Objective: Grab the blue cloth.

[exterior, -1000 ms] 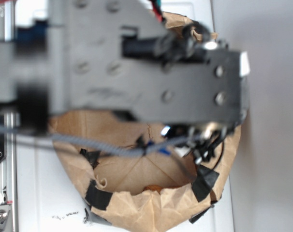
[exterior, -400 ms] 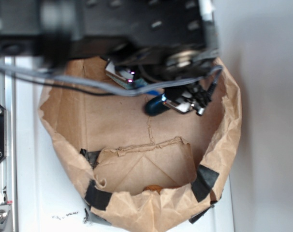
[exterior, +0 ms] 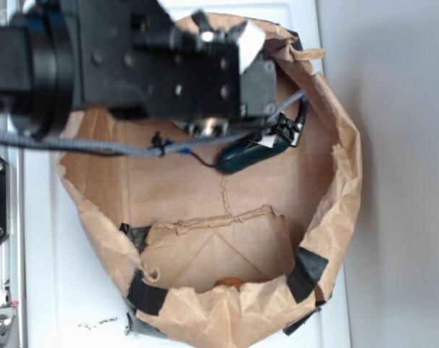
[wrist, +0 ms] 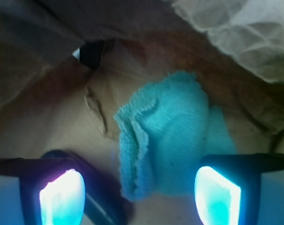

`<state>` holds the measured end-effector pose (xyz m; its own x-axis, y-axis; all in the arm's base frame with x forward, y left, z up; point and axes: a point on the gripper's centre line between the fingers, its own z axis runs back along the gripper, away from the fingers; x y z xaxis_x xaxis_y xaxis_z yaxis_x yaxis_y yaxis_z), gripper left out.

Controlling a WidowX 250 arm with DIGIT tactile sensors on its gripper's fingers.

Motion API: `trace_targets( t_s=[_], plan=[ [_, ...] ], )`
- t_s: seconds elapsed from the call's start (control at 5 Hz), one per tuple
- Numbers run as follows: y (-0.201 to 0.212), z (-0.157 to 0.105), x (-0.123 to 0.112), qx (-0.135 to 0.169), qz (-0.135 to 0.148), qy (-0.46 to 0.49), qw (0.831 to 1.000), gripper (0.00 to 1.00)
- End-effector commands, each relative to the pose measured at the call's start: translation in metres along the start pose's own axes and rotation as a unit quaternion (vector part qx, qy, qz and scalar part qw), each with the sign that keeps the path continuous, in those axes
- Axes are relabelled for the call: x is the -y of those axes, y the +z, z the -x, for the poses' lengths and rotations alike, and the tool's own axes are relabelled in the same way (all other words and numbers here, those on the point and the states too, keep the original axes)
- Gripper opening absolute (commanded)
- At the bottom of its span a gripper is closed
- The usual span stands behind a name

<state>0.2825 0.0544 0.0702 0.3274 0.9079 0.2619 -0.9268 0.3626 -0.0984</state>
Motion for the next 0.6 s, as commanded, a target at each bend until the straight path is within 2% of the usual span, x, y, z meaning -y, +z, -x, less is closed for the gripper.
trace_targets(
  t_s=[0.0,0.2,0.4],
  plan=[
    [-0.028,-0.009,0.004,0.057,-0.012,0.030,0.998,1.00],
    [-0.040,0.002,0.004,0.073,-0.021,0.012,0.997,1.00],
    [-0.031,0.003,-0.001,0.061,-0.016,0.015,0.998,0.00]
  ],
)
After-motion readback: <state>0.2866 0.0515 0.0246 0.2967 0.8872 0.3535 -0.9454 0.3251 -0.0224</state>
